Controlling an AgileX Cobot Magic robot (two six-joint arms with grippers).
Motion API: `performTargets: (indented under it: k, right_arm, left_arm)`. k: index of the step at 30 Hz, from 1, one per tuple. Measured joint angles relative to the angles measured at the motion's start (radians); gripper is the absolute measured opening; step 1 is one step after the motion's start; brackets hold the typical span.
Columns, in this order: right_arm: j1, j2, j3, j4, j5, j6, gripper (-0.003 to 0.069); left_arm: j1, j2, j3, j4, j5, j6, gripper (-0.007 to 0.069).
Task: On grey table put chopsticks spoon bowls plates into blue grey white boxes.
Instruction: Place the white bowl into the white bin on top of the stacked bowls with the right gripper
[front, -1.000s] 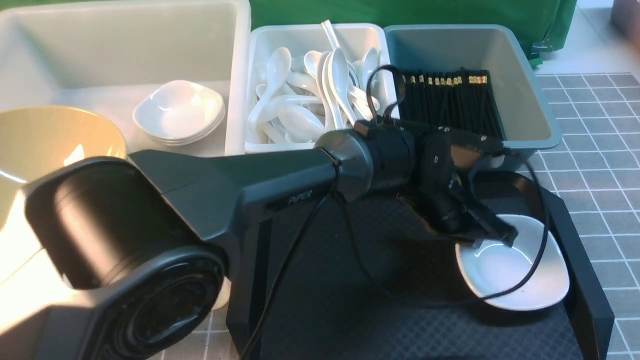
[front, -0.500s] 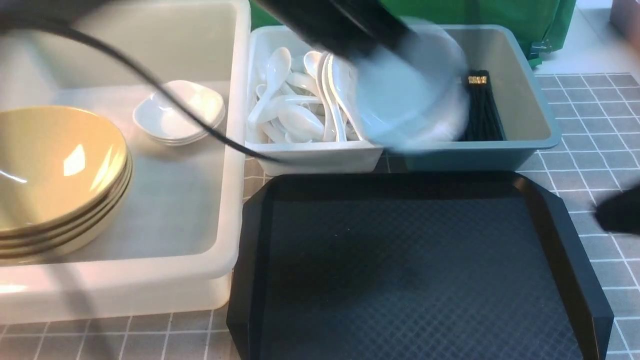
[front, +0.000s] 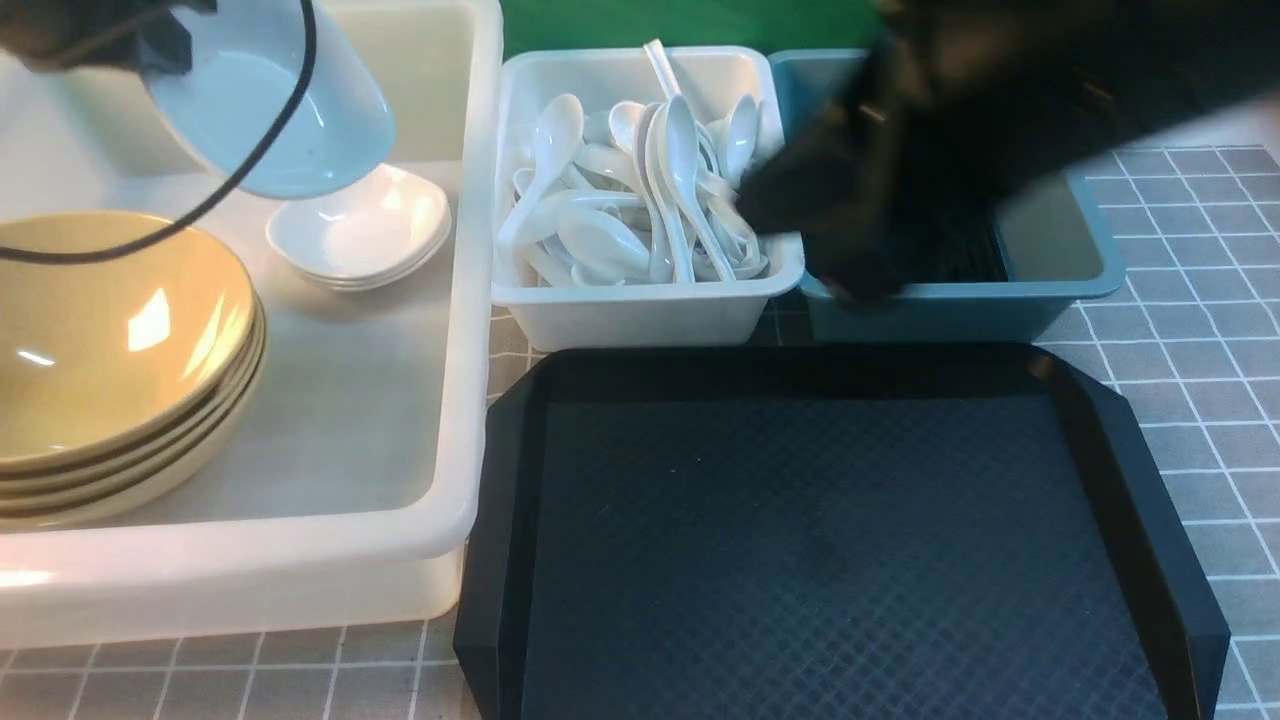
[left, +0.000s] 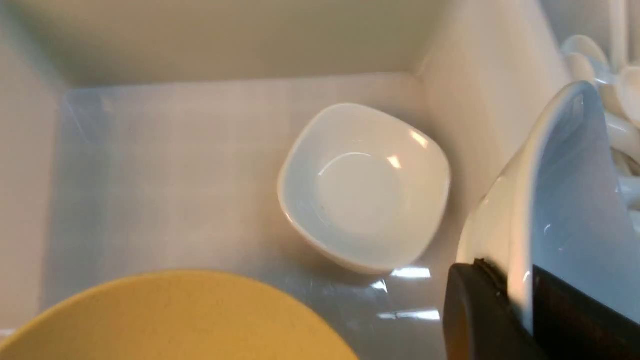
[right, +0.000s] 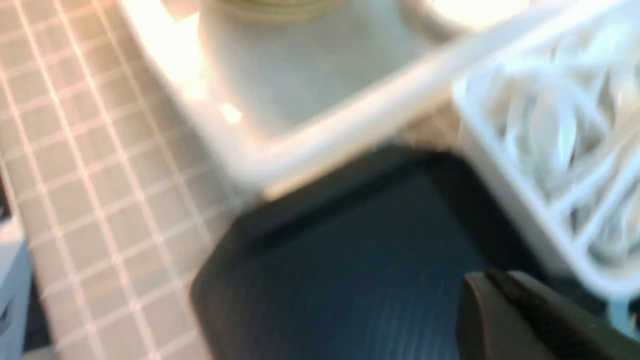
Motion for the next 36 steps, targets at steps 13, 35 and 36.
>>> performTargets:
  k: [13, 35, 36]
  right_arm:
    - [0.016, 0.269, -0.320, -0.004, 0.057, -0.016, 0.0046]
    - [0.016, 0.269, -0.325, -0.004, 0.189, -0.025, 0.0046]
    - [0.016, 0.269, -0.325, -0.004, 0.198, -0.025, 0.0046]
  left_arm:
    - [0.008, 0.347, 0.001, -0.118, -0.352, 0.024, 0.0006]
    - [0.009, 0.430, -0.175, -0.117, -0.178, 0.135, 0.0644]
    - [0.009, 0.430, -0.190, -0.114, -0.163, 0.135, 0.0638]
